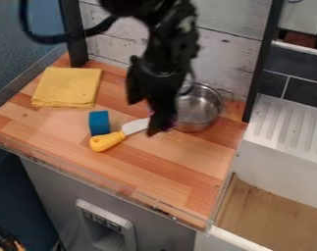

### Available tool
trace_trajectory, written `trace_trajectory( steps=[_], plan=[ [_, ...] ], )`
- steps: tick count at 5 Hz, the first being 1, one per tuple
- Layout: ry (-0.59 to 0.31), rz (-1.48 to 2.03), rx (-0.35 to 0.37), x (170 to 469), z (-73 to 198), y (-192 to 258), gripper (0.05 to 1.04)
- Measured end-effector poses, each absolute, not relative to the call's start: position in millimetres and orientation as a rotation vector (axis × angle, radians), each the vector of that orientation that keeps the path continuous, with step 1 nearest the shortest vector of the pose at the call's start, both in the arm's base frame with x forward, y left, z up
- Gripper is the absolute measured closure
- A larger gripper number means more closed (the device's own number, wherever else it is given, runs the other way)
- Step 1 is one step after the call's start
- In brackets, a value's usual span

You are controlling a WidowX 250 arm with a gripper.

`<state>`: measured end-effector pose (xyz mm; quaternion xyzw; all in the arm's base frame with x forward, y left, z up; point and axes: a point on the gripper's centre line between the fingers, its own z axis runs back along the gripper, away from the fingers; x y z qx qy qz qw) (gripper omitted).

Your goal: He takes the knife and puts it on the underside of the table

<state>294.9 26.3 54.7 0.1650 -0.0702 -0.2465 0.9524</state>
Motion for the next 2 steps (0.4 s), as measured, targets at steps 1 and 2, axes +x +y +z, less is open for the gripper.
trace_trajectory(
  steps=[1, 2],
  plan=[
    [-0.101, -0.487, 0.326, 281.4, 45.0, 46.0, 0.083],
    [-0.055, -0.462, 0.28, 271.3, 30.5, 64.7, 0.083]
  ],
)
